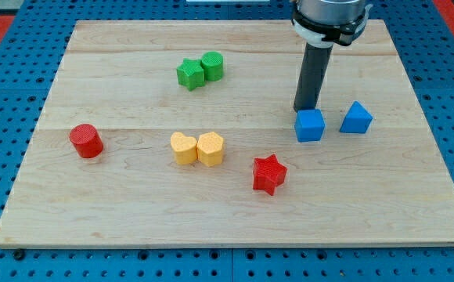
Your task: Move the red star diagonal to the bottom right of the red circle
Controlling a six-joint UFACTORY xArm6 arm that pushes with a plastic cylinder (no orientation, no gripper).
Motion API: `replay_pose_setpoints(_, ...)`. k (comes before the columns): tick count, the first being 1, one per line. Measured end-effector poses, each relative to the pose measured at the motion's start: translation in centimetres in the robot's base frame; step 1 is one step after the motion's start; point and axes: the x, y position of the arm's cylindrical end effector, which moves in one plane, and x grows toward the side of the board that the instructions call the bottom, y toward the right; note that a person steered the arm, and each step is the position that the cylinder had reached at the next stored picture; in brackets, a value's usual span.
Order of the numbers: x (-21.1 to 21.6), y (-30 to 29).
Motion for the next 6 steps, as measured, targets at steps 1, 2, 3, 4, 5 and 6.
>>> replay_pose_setpoints(1,-2.5,-3.4)
replay_pose_setpoints(2,0.4,-4.5)
replay_pose_setpoints(3,3.1,-4.1)
replay_pose_setpoints(4,3.5,-3.3)
replay_pose_setpoints(5,2.9,-1.2)
replay_pose_setpoints(6,2.1,0.4)
